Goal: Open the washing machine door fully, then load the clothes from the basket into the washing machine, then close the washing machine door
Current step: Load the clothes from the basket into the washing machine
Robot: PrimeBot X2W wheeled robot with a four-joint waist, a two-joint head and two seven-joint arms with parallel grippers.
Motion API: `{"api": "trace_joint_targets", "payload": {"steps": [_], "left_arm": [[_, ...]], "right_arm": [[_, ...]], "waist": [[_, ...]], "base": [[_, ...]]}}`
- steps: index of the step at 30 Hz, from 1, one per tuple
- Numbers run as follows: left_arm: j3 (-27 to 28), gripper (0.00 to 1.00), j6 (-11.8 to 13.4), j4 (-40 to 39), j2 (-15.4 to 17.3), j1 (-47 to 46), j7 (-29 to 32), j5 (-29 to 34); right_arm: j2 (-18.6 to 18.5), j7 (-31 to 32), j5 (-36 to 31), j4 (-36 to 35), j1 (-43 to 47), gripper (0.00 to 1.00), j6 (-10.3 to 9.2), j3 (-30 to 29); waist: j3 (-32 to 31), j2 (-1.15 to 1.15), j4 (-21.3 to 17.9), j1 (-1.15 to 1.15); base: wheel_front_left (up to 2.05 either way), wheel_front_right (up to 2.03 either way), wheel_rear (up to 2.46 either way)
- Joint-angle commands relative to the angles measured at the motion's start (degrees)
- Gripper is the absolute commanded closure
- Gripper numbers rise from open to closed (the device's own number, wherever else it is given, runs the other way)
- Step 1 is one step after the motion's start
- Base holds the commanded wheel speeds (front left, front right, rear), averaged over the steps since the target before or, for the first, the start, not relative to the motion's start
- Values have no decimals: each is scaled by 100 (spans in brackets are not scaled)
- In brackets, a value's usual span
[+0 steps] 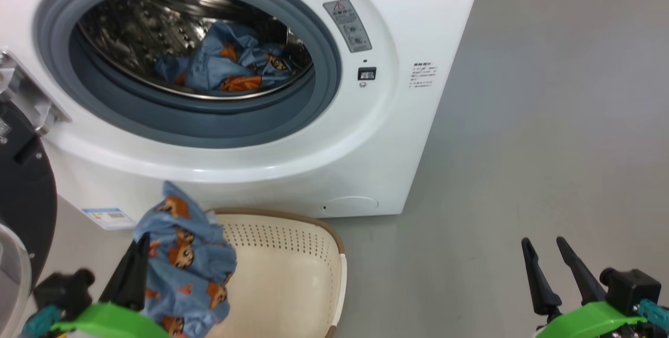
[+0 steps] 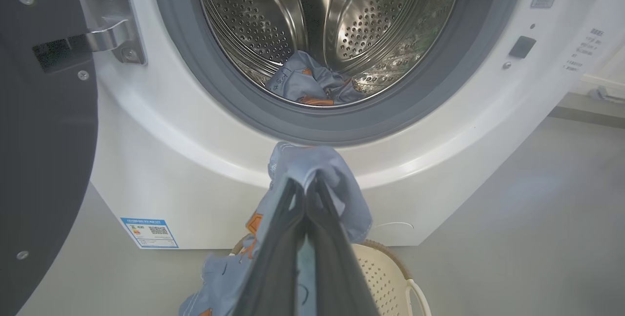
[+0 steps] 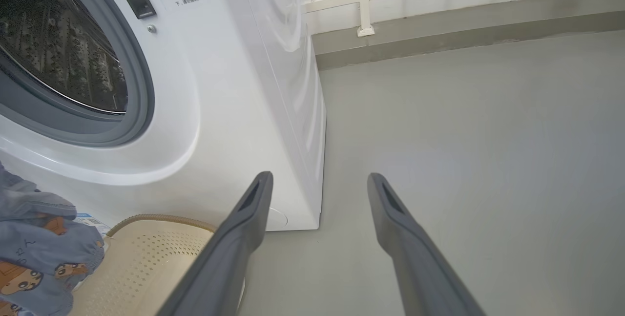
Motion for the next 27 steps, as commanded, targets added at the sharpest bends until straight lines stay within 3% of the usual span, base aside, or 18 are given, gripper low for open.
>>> {"api": "trace_joint_targets", "payload": {"steps": [1, 14, 27], "left_arm": [[364, 100, -9, -276, 102, 89, -36, 128], [927, 100, -9, -1085, -211, 930, -36, 437], [877, 100, -9, -1091, -360, 460, -36, 346]], "right_arm": [[-74, -28, 43, -132, 85, 0, 9, 85], [-94, -28, 78, -179, 316, 0, 9, -27], [-29, -28, 39, -251, 227, 0, 9, 23]], "waist": [[-115, 0, -27, 0], [-257, 0, -54, 0], [4, 0, -132, 0]], "base": [[0, 0, 0], [0, 0, 0], [0, 0, 0]]}}
